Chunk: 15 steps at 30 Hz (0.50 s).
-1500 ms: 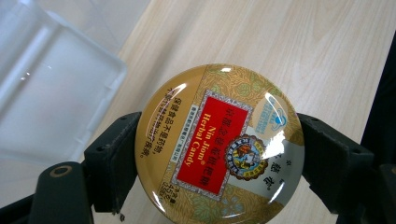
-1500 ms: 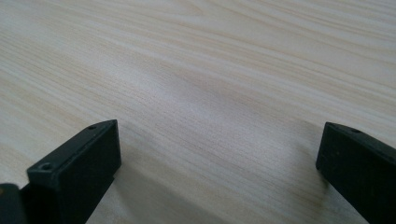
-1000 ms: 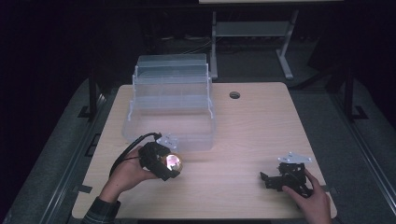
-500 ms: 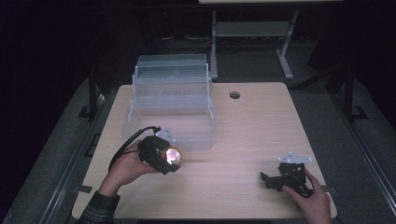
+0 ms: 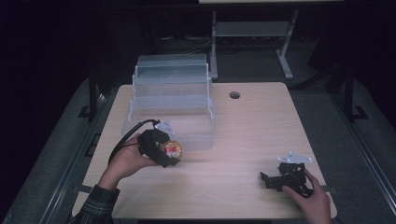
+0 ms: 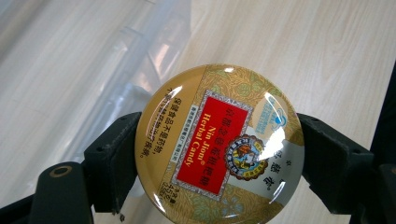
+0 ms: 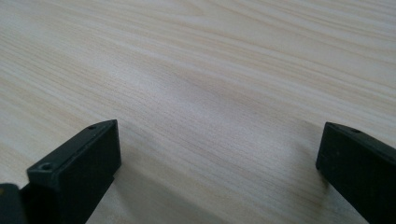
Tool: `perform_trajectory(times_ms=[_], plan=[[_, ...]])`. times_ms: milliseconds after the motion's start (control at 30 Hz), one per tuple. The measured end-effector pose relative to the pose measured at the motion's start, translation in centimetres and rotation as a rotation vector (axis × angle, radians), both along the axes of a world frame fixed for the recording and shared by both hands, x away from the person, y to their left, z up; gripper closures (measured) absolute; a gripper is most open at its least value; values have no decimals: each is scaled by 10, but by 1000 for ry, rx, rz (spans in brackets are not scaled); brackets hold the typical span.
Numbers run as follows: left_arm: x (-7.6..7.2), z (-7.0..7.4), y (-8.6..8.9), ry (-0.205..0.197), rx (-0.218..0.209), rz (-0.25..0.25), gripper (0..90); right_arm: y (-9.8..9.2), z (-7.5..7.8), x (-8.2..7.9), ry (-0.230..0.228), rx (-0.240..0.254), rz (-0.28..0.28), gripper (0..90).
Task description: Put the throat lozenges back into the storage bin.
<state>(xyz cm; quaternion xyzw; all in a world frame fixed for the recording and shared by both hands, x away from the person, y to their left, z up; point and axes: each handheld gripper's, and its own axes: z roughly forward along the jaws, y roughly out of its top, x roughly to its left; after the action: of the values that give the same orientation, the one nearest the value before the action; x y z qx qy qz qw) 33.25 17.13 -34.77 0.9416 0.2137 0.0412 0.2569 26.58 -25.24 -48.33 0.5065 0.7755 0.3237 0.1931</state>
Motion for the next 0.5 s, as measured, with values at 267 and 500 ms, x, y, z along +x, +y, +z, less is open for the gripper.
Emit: perform_trajectory(times_ms=[267, 500], plan=[[11, 7, 4, -6, -6, 20, 196, 0, 0, 0, -2, -2, 0, 0], [20, 10, 7, -10, -3, 38, 196, 0, 0, 0, -1, -1, 0, 0]])
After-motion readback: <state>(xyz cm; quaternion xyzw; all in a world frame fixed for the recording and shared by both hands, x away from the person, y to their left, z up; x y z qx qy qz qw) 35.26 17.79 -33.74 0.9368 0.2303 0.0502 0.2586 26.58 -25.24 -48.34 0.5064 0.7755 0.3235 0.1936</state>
